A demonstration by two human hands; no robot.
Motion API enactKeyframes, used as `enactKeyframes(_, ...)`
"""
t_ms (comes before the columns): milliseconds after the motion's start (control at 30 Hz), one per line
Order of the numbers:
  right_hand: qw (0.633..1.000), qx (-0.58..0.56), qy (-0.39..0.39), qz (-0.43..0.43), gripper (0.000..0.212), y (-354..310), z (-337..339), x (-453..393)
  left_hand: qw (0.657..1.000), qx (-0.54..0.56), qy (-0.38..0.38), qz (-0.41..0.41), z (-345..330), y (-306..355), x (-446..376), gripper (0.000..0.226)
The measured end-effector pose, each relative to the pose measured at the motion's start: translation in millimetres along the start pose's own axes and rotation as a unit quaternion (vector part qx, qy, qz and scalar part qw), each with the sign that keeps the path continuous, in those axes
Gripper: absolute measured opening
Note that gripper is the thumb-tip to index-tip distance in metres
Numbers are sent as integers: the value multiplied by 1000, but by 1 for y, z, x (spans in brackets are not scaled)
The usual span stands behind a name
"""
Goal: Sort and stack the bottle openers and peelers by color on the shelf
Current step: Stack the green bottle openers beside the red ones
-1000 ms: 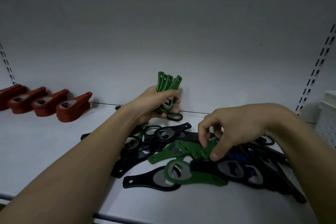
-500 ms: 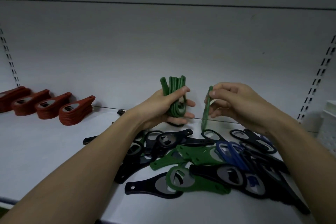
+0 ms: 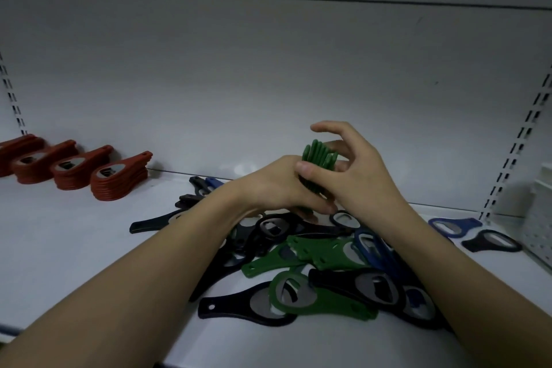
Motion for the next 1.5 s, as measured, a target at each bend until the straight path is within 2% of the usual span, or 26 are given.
enactKeyframes(100, 998, -18, 41, 40, 31, -7, 6, 2, 999, 28, 3, -20, 4, 6, 3, 21)
enactKeyframes(200, 994, -64, 68, 53, 28, -11, 12, 1, 996, 88, 13, -30, 9, 8, 6, 35)
enactKeyframes(333, 992, -90, 75, 37, 29, -3, 20, -2, 997, 69, -10, -32, 7, 10, 7, 21)
enactKeyframes(433, 996, -65, 50, 47, 35, 0, 22, -3, 999, 44, 6, -11, 2, 9, 5, 14)
enactKeyframes(567, 997, -28, 49, 52, 22, 4, 30, -4, 1000, 14, 1, 26, -3, 20, -7, 14)
enactKeyframes(667, 993, -45, 106, 38, 14, 9, 43, -4, 996, -4, -55, 65, 1, 35, -17, 24)
enactKeyframes(767, 987, -87, 131, 27, 13, 9, 49, -4, 995, 25, -60, 79, 8, 43, -18, 45)
enactKeyframes(933, 990, -119, 67, 24, 13, 1, 37, -1, 994, 6, -44, 95, 11, 38, 8, 47)
enactKeyframes(1100, 991, -125, 21, 38, 18, -21, 13, 5, 996, 66, 9, 64, 9, 28, 47, 50)
enactKeyframes(1200, 990, -138, -1, 33, 21, -35, -5, 11, 994, 87, 21, 61, 8, 26, 73, 44)
enactKeyframes(1333, 988, -144, -57, 19, 21, -53, -49, 6, 992, 95, 33, 70, 25, 17, 120, 40)
enactKeyframes(1500, 980, -143, -132, 39, 26, -94, -136, -15, 986, 116, 107, 53, 72, 7, 199, 32)
Point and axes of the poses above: each hand's wrist, its own x-axis away from the middle knuckle, its own z-axis out of the back of the hand, y = z × x, the point moved 4 cm from there along -x, towards the middle knuckle, and after that the axes turned 8 degrees about -y, right-handed, at the moved point
